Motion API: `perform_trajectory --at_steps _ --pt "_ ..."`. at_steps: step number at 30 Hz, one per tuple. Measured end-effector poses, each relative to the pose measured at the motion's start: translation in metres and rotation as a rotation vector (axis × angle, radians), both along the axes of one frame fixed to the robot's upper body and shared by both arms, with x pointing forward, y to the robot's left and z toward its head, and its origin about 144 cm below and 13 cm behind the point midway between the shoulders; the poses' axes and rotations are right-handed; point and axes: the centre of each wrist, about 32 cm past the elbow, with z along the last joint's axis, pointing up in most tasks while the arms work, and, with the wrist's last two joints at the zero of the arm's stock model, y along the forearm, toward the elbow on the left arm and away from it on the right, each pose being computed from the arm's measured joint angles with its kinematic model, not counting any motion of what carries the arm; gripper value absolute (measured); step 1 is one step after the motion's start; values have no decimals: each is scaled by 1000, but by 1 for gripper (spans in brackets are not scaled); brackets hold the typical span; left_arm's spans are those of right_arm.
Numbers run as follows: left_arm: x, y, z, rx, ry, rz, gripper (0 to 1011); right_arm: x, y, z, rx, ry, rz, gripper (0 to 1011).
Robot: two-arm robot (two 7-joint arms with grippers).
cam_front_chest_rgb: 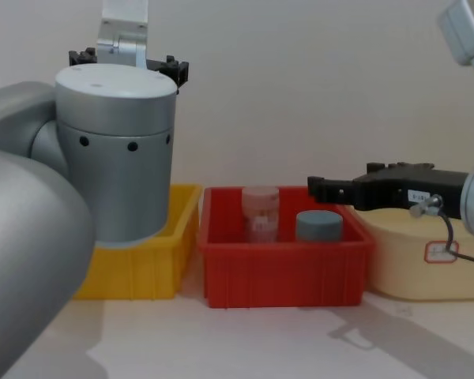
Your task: Pick up the garbage bag with the one hand and transfer it to the other hand.
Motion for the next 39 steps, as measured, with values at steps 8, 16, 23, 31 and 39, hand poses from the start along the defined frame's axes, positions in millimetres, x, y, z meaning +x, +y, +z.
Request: perform_trajectory --at_steps 8,16,23,31,39 --pt "0 0 0 0 0 3 1001 4 5 -4 -2 19 -1 1000" --pt "0 0 0 1 0 4 1001 6 11 -7 2 35 8 999" --pt "0 0 0 1 0 5 1000 9 14 -12 5 51 5 1000" --pt "0 0 0 1 0 5 1001 14 14 -21 7 76 -11 1000" --pt "0 0 0 1 0 5 1001 19 14 -27 10 89 -23 1000"
